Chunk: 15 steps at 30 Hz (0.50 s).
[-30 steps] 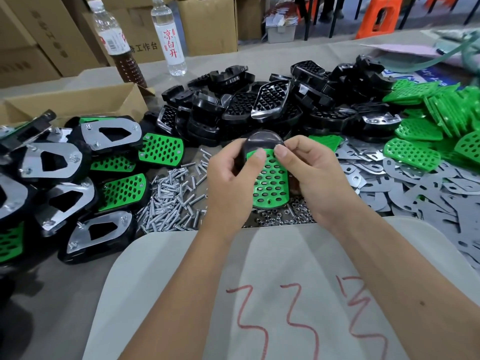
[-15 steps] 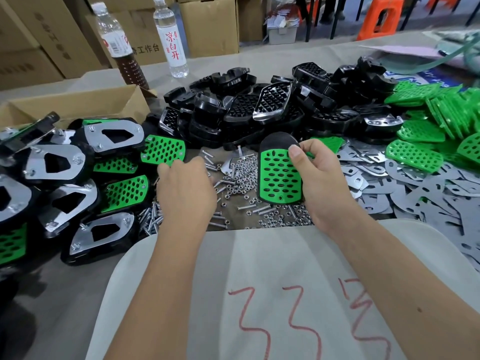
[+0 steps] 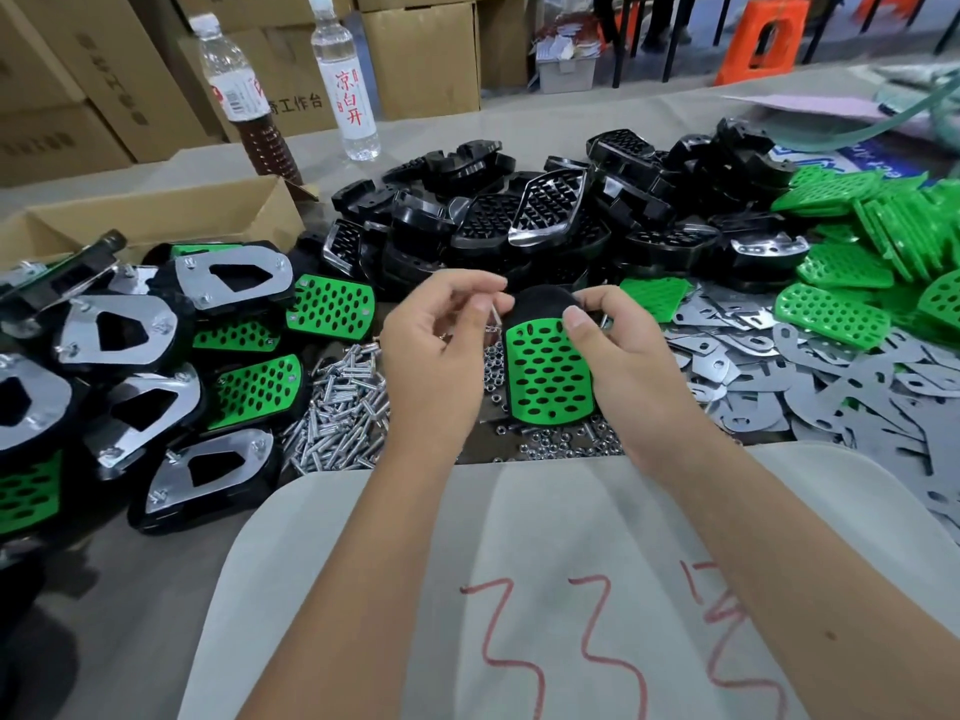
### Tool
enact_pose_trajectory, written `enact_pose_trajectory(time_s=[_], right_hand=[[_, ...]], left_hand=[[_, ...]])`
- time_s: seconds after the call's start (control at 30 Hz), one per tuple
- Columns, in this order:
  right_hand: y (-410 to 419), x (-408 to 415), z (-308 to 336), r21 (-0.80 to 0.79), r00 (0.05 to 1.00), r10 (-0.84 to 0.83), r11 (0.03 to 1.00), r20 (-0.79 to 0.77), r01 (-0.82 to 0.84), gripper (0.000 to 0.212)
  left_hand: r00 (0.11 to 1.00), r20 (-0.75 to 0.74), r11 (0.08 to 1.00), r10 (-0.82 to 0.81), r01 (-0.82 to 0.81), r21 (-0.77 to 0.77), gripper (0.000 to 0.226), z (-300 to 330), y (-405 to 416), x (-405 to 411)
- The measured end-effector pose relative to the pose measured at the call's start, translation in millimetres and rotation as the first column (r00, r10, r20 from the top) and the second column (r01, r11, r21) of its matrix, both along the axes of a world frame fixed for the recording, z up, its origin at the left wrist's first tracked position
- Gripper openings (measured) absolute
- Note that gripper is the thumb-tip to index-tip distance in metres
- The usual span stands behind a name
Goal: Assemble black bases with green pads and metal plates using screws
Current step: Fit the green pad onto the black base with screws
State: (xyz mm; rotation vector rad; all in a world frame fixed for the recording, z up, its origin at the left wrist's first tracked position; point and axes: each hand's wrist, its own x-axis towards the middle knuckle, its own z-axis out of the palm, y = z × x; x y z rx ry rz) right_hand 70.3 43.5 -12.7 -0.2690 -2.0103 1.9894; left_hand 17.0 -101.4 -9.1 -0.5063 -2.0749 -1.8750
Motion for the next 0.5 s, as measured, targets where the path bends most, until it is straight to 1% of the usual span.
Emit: enact_pose_trajectory(time_s=[0.03,0.13,0.23,0.33,0.5], right_hand=[[0.3,0.0,-0.2,0.006,1.0,-0.004,1.0,0.0,0.004,0.011],[0.9,0.2,0.5,-0.006,0.999,-0.04,0.999,-0.005,0.04,0.012],[0.9,0.5,0.7,0.003,0.998,-0.063,0.998,-0.007,0.063,0.012],[1.0,0.5,0.1,0.011,0.998,-0.07,0.997,-0.01,0.07,0.013],[2.5,0.7,-0.3,0.031,0.998,-0.047,0.998,-0.031,0.048,0.013]], left_hand=[[1.0,-0.007,1.0,-0.005,0.005,0.005,0.018,-1.2,1.0,0.8],[1.0,-0.021,1.0,0.004,-0.003,0.027,0.02,-2.9,-0.6,1.4],[0.998,-0.056,1.0,0.013,-0.012,0.021,0.009,-3.0,-0.8,0.9],[0.995,-0.096,1.0,0.03,-0.031,-0.007,0.012,-2.9,0.8,0.7],[0.996,-0.088,0.999,0.032,-0.029,0.035,0.011,-6.3,3.5,1.8]])
